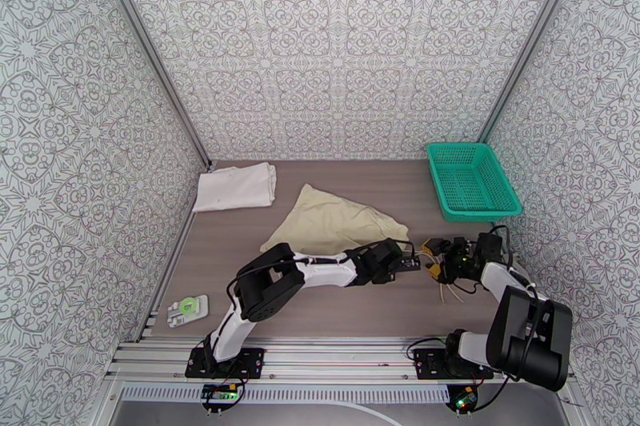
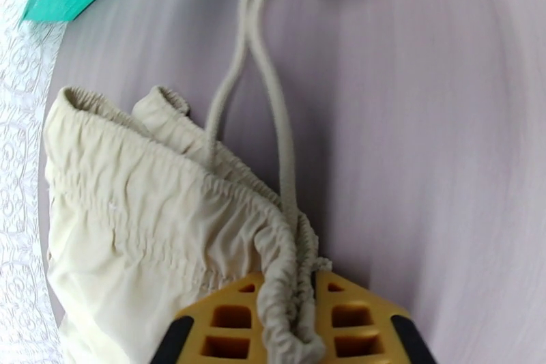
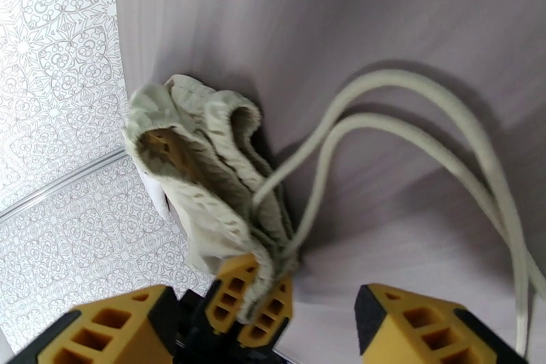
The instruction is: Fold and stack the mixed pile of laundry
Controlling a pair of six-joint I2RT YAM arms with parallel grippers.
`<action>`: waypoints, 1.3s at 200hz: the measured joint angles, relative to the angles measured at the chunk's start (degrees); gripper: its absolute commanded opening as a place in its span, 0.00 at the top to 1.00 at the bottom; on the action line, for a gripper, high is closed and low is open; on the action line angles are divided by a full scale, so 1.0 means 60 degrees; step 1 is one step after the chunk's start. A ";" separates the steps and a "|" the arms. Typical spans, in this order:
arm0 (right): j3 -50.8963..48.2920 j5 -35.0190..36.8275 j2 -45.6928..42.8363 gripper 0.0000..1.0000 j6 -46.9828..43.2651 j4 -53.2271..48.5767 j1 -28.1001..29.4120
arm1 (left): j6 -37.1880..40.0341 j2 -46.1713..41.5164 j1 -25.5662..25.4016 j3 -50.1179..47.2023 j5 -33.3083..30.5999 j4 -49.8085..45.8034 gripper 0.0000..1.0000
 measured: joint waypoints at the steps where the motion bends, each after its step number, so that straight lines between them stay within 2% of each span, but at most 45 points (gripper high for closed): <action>1: 0.0000 0.0000 0.0000 0.22 0.0000 0.0000 0.0000 | 0.0000 0.0000 0.0000 0.0000 0.0000 0.0000 1.00; 31: -0.0401 -0.0193 -0.0055 0.16 0.0627 0.0546 0.0280 | -0.0160 -0.0721 0.0350 -0.0346 0.0004 0.0313 1.00; 85: -0.0594 -0.0342 -0.0098 0.11 0.3147 0.2980 0.1869 | -0.0302 -0.1140 0.0521 -0.0492 0.0007 0.0568 1.00; 114: -0.0685 -0.0291 0.0612 0.10 0.4881 0.5009 0.2572 | -0.0335 -0.1140 0.0521 -0.0528 0.0011 0.0572 1.00; 163: -0.0674 0.0120 0.1555 0.10 0.6502 0.6885 0.3530 | -0.0372 -0.1140 0.0521 -0.0528 0.0011 0.0572 1.00; 199: -0.0452 0.0364 0.2575 0.19 0.7187 0.8040 0.3993 | -0.0382 -0.1140 0.0521 -0.0528 0.0011 0.0572 1.00; 232: 0.0080 0.0557 0.3195 0.36 0.7220 0.8608 0.4167 | -0.0481 -0.1144 0.0521 -0.0528 0.0011 0.0568 1.00; 260: 0.0441 0.0699 0.3195 0.51 0.6601 0.8193 0.4167 | -0.0517 -0.1184 0.0521 -0.0583 0.0007 0.0601 1.00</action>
